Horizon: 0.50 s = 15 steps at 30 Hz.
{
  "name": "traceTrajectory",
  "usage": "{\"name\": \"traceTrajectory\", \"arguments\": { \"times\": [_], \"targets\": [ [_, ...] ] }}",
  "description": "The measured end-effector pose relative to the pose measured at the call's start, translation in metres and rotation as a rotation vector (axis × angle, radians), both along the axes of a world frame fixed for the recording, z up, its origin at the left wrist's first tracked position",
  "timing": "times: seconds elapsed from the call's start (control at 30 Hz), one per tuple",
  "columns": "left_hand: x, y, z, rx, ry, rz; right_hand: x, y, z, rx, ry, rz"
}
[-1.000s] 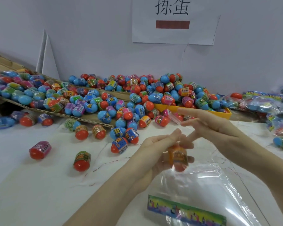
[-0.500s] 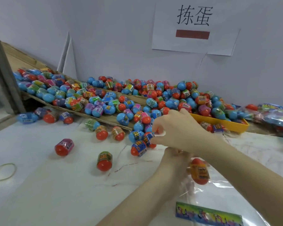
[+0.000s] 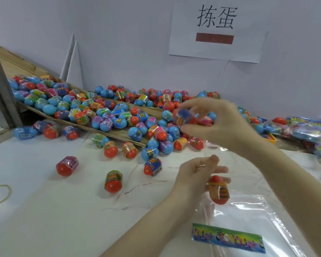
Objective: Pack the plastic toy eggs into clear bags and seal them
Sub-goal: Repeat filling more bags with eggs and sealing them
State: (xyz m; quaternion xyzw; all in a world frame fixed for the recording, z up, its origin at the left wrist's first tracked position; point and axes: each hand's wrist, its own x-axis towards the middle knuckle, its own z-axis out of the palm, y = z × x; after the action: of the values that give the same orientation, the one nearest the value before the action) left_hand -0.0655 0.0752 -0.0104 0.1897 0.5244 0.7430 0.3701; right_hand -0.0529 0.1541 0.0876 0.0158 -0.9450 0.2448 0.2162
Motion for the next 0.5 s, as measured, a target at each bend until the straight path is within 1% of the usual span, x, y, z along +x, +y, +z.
{"name": "traceTrajectory", "arguments": {
  "times": [0.03, 0.07, 0.13, 0.2, 0.33, 0.5],
  "targets": [
    [-0.001, -0.001, 0.0, 0.006, 0.032, 0.009, 0.012, 0.007, 0.005, -0.092, 0.112, 0.002],
    [0.0, -0.002, 0.001, 0.02, 0.065, 0.016, 0.027, 0.013, 0.009, -0.177, 0.178, 0.012],
    [0.003, -0.003, 0.004, 0.052, 0.126, 0.037, 0.051, 0.026, 0.007, -0.318, 0.208, -0.003],
    [0.006, -0.004, 0.007, 0.089, 0.19, 0.061, 0.065, 0.037, -0.002, -0.379, 0.192, -0.06],
    [0.01, -0.003, 0.009, 0.131, 0.343, 0.089, 0.072, 0.039, -0.018, -0.284, 0.172, -0.149],
    [0.012, -0.001, 0.006, 0.158, 0.455, 0.132, 0.074, 0.039, -0.024, -0.008, 0.146, -0.222]
  ]
}}
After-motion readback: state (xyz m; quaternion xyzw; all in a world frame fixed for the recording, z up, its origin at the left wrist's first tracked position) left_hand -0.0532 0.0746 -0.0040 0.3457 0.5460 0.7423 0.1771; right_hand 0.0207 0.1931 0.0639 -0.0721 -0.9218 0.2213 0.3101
